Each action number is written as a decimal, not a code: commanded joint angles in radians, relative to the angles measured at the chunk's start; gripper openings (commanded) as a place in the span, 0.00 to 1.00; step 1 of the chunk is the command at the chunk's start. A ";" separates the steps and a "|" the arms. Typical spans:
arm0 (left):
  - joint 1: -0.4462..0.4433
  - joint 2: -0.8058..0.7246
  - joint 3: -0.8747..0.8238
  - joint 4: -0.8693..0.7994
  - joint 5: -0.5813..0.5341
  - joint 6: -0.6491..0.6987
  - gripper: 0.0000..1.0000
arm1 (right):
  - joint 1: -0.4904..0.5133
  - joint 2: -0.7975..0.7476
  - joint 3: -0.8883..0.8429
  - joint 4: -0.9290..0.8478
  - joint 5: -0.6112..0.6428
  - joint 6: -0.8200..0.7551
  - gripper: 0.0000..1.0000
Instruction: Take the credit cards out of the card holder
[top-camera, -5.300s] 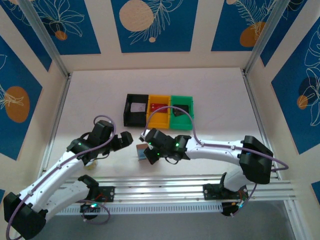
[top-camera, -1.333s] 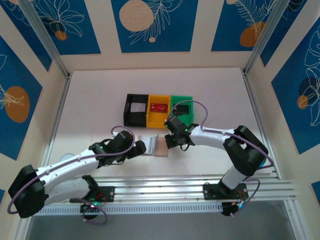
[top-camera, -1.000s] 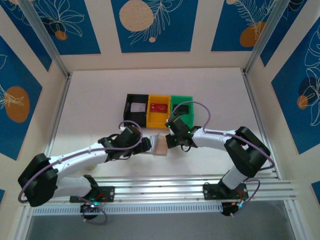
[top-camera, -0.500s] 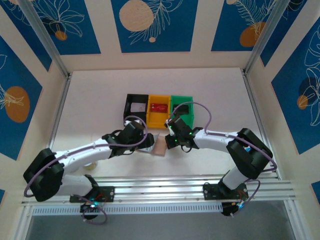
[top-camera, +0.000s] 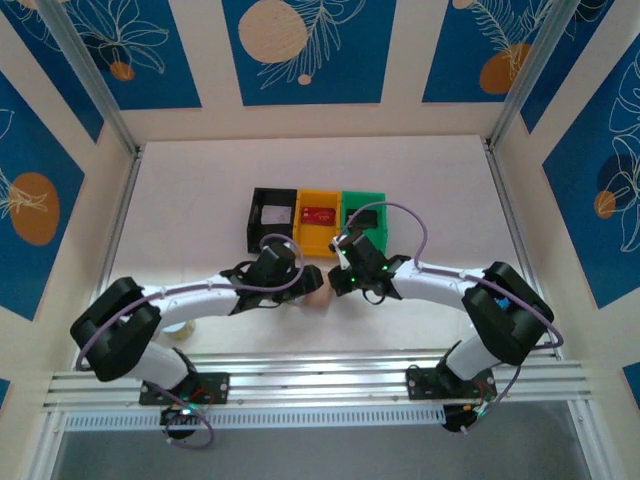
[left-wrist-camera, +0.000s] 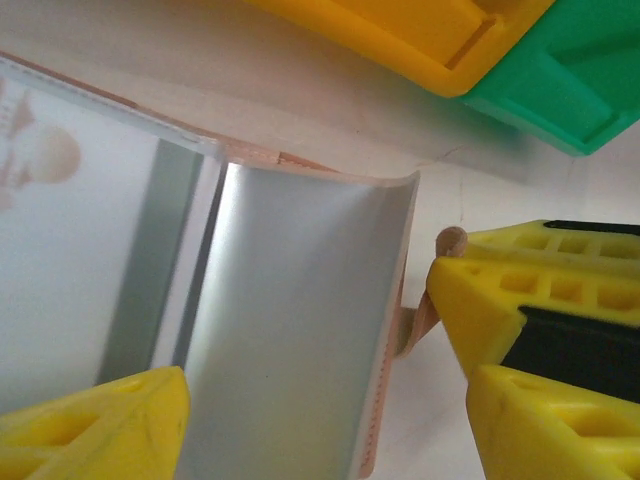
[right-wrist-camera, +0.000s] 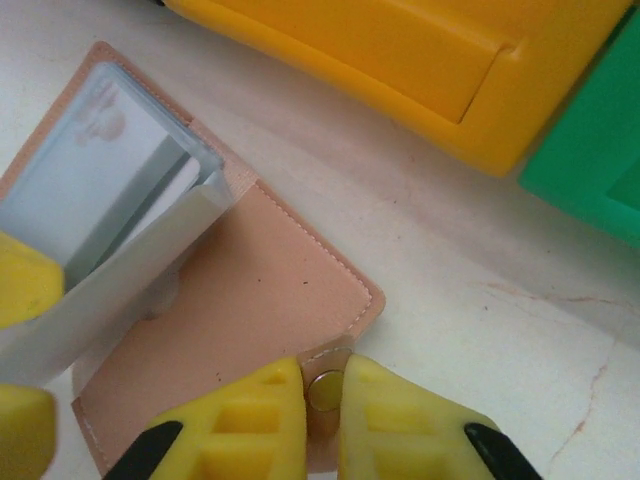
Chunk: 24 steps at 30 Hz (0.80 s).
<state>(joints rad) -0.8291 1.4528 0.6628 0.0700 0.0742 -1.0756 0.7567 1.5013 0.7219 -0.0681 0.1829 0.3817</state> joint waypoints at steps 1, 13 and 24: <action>-0.011 0.022 -0.008 0.051 0.022 -0.042 0.74 | -0.007 -0.052 -0.029 0.017 -0.023 0.006 0.22; -0.041 0.037 0.025 0.038 -0.012 -0.057 0.78 | -0.082 -0.224 -0.143 0.107 -0.116 0.060 0.45; -0.039 -0.138 0.083 -0.115 -0.139 0.020 0.83 | -0.135 -0.286 -0.192 0.148 -0.196 0.093 0.47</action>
<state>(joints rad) -0.8608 1.3861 0.6994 0.0338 0.0124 -1.1072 0.6258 1.2304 0.5423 0.0563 0.0322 0.4564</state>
